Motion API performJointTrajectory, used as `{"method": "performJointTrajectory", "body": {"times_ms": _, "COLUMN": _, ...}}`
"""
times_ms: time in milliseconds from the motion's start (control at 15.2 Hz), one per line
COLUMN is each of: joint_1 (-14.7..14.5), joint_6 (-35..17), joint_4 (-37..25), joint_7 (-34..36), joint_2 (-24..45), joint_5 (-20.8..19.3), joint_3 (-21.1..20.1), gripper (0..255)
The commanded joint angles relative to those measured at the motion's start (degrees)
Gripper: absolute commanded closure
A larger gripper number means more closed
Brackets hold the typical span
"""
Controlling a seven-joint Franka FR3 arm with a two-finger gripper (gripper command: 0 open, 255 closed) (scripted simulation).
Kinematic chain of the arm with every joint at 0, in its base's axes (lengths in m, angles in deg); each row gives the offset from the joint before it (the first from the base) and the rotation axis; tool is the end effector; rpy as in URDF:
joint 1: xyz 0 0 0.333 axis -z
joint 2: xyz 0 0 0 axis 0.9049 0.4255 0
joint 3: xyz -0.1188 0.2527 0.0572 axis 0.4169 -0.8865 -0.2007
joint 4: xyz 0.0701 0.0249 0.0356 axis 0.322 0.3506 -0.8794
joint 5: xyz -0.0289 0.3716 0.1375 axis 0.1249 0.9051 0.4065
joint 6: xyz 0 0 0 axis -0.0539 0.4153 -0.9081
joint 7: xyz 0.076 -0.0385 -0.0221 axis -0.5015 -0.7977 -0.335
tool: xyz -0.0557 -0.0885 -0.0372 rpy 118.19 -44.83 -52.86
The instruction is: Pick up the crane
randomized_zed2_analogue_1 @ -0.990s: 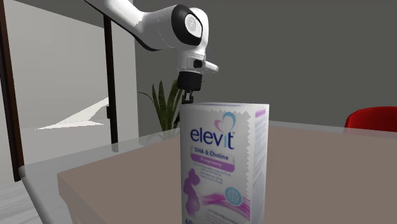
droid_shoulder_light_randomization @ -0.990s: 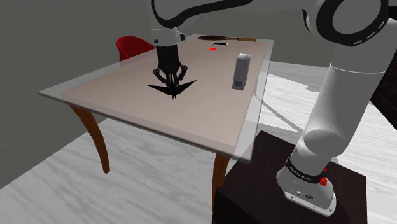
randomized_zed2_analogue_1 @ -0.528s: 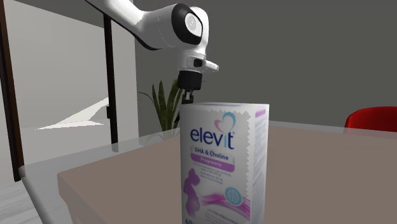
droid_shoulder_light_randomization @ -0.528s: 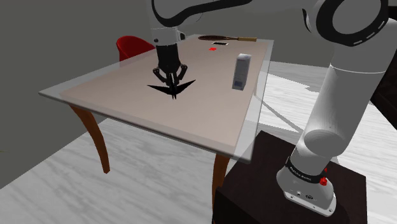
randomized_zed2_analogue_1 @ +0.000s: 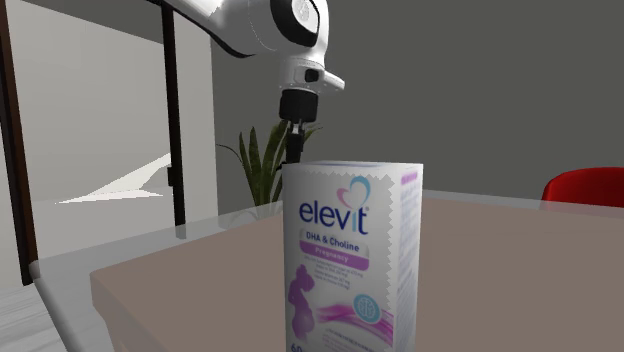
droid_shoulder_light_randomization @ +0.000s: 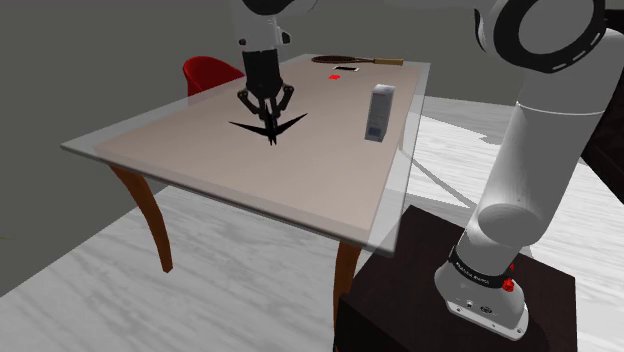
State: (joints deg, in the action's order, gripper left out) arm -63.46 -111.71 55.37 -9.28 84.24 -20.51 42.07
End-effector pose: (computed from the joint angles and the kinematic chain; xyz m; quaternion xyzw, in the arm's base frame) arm 0.5448 0.1968 0.5417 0.9540 -0.2938 -0.0594 0.0048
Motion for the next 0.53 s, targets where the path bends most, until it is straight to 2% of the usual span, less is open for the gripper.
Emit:
{"method": "performJointTrajectory", "body": {"times_ms": 0, "joint_1": -0.1, "joint_6": 1.7, "joint_4": -1.9, "joint_7": 0.2, "joint_2": 0.3, "joint_5": -0.1, "joint_3": -0.1, "gripper": 255}}
{"method": "performJointTrajectory", "body": {"times_ms": 330, "joint_1": -0.4, "joint_6": 5.9, "joint_4": -7.3, "joint_7": 0.7, "joint_2": 1.4, "joint_5": -0.5, "joint_3": -0.2, "gripper": 255}}
{"method": "performJointTrajectory", "body": {"times_ms": 462, "joint_1": -0.4, "joint_6": 6.0, "joint_4": -7.4, "joint_7": 0.7, "joint_2": 1.5, "joint_5": -0.5, "joint_3": -0.2, "gripper": 255}}
